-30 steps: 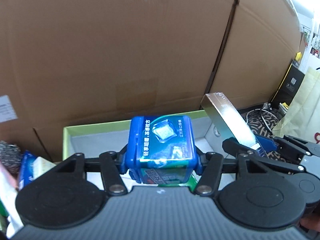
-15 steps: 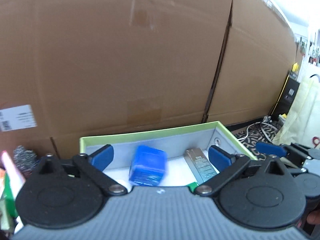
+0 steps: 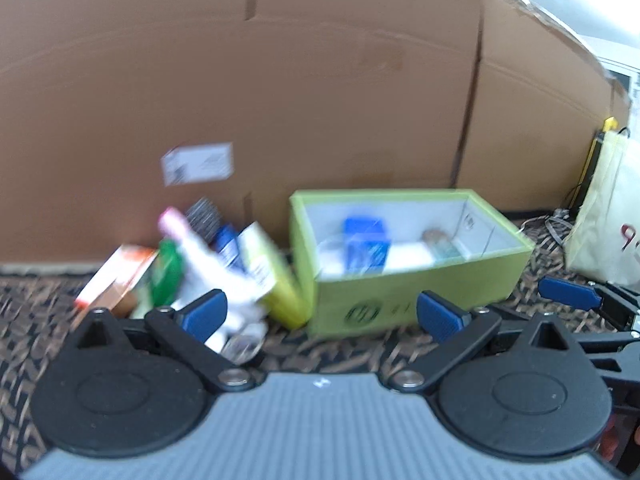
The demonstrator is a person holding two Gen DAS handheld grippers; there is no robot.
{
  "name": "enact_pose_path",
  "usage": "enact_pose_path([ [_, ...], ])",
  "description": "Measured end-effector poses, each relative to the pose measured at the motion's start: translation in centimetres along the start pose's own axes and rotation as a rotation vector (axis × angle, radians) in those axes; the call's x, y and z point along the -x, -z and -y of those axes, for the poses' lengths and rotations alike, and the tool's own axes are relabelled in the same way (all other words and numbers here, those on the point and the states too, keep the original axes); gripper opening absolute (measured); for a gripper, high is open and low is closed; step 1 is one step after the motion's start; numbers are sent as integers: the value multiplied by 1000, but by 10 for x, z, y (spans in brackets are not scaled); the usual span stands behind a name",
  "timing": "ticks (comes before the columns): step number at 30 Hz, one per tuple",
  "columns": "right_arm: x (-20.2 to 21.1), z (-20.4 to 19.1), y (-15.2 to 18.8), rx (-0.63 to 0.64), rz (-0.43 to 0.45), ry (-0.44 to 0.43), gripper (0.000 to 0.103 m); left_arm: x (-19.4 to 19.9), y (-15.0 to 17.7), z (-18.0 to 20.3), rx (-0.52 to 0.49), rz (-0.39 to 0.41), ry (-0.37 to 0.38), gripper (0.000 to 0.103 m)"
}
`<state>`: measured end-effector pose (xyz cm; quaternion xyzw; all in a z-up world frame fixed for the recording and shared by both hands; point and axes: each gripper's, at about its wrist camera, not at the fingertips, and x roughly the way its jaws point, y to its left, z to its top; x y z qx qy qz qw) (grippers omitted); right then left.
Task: Organize objects
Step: 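Grasp the copper box with the left gripper while the right grasps the black tape roll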
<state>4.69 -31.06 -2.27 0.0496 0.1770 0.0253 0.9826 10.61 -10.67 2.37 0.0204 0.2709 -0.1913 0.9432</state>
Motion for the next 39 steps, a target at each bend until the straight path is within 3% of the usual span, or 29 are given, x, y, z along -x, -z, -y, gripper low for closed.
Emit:
enact_pose_path([
  [4,8,-29,22,-21,-69,-66,85,17,31,-31,60,-43,-55,103],
  [11,-23,-68,55,-34,-193,-134,85,27,68,-83,120,-97,-174,103],
  [21,-61,-131,43,92,-191,-159,82,21,63,-168,231,-52,-293,103],
  [27,-93,-149,37,159,-224,-149,78,-13,43,-196,125,-12,-288,103],
  [33,-119,-154,31,207,-236,-112,73,-53,30,-202,-1,-25,-254,102],
  [38,-138,-153,28,207,-250,-112,71,-74,27,-196,-90,-53,-228,83],
  [39,-141,-154,27,209,-249,-115,70,-78,27,-197,-93,-65,-215,74],
])
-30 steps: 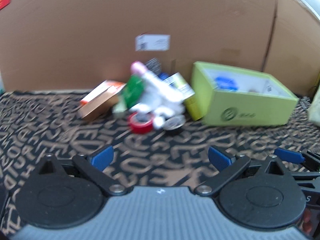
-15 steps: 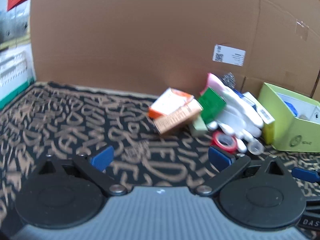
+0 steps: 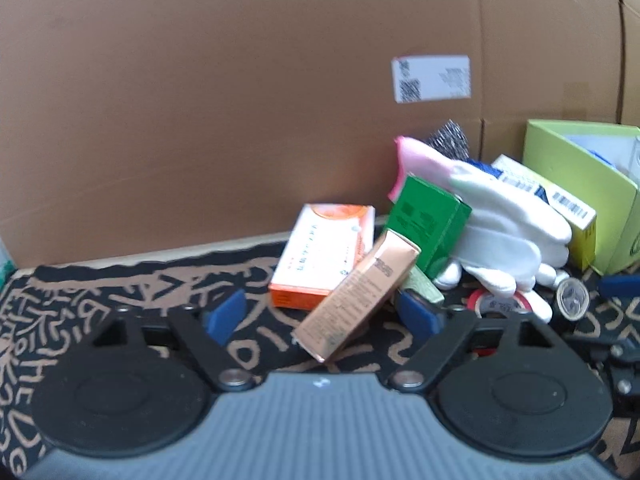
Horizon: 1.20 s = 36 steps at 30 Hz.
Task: Organize objects
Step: 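Grasp the copper box with the left gripper while the right grasps the black tape roll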
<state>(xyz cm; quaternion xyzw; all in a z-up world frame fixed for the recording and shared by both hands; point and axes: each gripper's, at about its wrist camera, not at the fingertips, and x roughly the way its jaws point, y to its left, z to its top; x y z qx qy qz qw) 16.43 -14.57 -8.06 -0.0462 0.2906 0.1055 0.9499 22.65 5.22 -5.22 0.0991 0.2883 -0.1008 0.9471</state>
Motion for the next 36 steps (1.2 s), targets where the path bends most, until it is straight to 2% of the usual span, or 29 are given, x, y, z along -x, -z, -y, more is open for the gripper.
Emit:
enact_pose_path([
  [1,-3,0,-1,2,0,-2,66,-3,0,0,-3,-11,16,61],
  [3,-9,1,-3,0,-4,-13,63,-10,0,-2,9,-50,56,45],
  [4,-11,1,-3,-6,-7,-24,53,-12,1,-2,16,-60,61,41],
  [5,-12,3,-4,-19,-13,-48,49,-13,2,-2,16,-65,62,39],
  [9,-5,5,-2,-27,-13,-69,48,-7,6,-4,38,-101,106,23],
  [13,14,9,7,-61,-23,-98,48,6,10,-2,71,-143,198,23],
  [15,28,10,14,-62,-30,-112,48,16,14,5,47,-149,226,23],
  [19,62,13,31,-43,-41,-124,48,42,23,19,12,-181,333,23],
  [21,80,16,39,-26,-41,-120,48,57,27,29,-43,-178,349,24],
  [23,95,19,51,-10,-45,-108,49,69,30,39,-109,-162,321,24],
  [26,100,21,62,-8,-57,-64,49,75,25,55,-193,-127,222,28],
  [29,107,23,70,-43,-45,-52,57,71,16,63,-189,-133,232,40],
  [31,111,24,72,-59,-30,-57,60,64,14,70,-205,-138,200,50],
  [36,115,22,72,-47,-13,-49,60,46,19,73,-190,-203,179,50],
])
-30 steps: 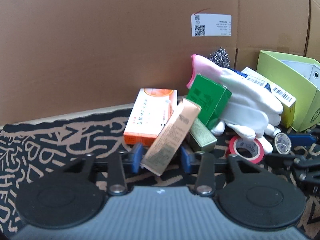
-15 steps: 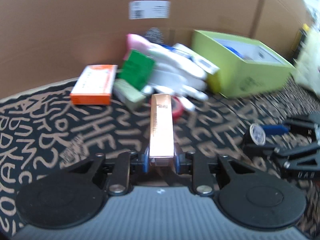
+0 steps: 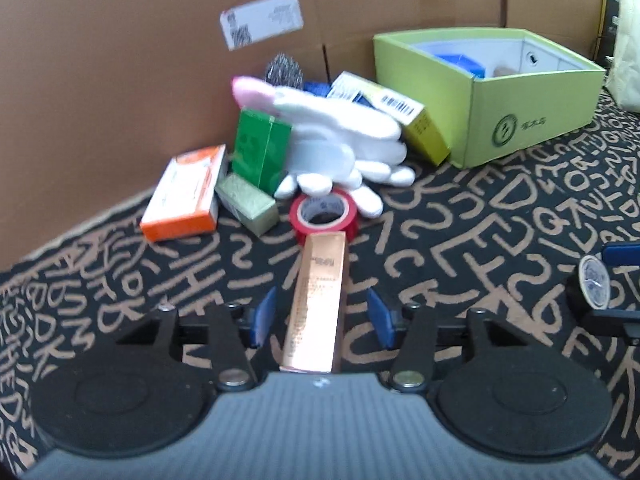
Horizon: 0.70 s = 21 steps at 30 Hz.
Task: Organize objects
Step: 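Grasp the copper box with the left gripper while the right grasps the black tape roll, then carry copper box and tape roll into the lime-green box and release both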
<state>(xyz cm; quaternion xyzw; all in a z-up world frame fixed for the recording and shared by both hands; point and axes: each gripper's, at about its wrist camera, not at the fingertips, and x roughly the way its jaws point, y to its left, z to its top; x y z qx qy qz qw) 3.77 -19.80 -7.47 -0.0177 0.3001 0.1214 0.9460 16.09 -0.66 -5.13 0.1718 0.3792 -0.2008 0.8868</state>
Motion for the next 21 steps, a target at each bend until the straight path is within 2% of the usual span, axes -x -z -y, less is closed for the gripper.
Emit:
enact_pose_path([
  [2,-2,0,-1,-2,3,-7,60,-4,2,-2,13,-6,10,46],
  [3,-4,0,-1,-3,2,-11,60,-4,1,-3,23,-13,29,39],
  [4,-5,-1,-1,-3,1,-15,60,-3,1,-4,34,-21,42,38],
  [7,-11,-3,0,-5,-14,-18,59,-3,0,1,20,-26,19,40],
  [9,-13,-4,1,-11,-21,2,49,-3,-1,5,5,-25,4,38],
  [11,-11,-3,2,-14,-22,7,47,0,-1,9,-3,-24,4,26],
  [14,-6,1,1,-36,-29,-12,47,8,-5,14,25,-28,45,24],
  [21,21,14,-13,-72,57,13,47,54,-35,47,1,91,164,24],
])
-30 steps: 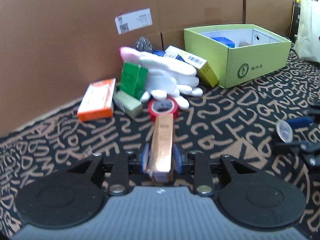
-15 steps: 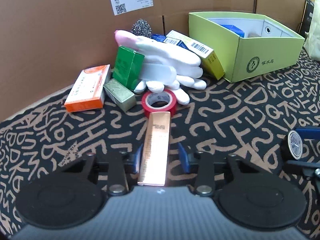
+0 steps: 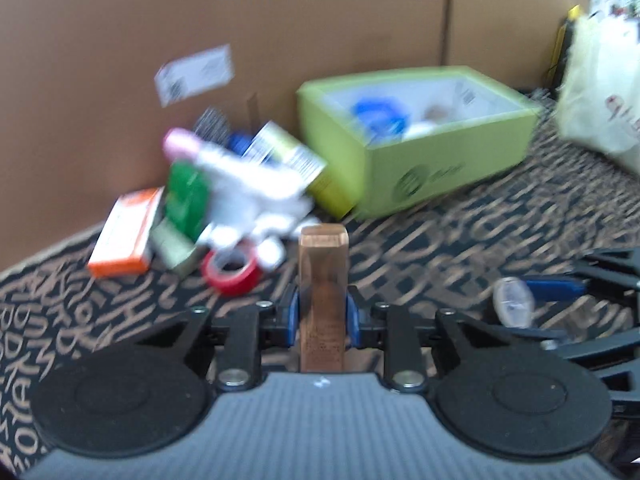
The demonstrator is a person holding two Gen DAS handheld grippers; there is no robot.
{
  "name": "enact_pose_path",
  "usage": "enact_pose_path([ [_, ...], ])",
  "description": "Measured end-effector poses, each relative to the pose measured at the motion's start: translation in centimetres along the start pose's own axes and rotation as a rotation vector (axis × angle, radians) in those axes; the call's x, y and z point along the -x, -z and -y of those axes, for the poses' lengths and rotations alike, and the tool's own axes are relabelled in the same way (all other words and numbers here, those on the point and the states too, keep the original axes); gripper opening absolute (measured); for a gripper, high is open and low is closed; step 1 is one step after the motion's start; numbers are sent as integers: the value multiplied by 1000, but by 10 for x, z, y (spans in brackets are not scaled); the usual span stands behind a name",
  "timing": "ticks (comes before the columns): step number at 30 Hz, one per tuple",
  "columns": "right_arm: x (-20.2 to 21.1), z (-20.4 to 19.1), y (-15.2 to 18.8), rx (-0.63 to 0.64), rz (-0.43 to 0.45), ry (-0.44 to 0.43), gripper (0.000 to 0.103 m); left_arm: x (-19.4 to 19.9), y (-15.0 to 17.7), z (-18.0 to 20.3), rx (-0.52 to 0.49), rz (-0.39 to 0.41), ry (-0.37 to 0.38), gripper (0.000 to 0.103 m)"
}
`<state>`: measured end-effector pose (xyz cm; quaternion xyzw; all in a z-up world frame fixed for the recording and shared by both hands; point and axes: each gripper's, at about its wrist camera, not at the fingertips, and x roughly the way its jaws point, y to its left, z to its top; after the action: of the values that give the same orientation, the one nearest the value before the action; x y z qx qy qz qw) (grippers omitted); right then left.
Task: Organize objects
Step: 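Carry copper box and tape roll into the lime-green box and release both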
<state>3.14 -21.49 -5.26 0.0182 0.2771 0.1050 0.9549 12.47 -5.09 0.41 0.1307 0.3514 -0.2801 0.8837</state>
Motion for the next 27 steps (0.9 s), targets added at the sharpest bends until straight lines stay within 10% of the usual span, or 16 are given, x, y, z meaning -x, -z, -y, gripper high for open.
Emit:
enact_pose_path([
  [11,39,49,-48,-9,200,209,47,7,-88,59,-17,151,136,24],
  [27,-30,155,-94,-31,214,400,47,-117,-169,98,25,112,150,24],
])
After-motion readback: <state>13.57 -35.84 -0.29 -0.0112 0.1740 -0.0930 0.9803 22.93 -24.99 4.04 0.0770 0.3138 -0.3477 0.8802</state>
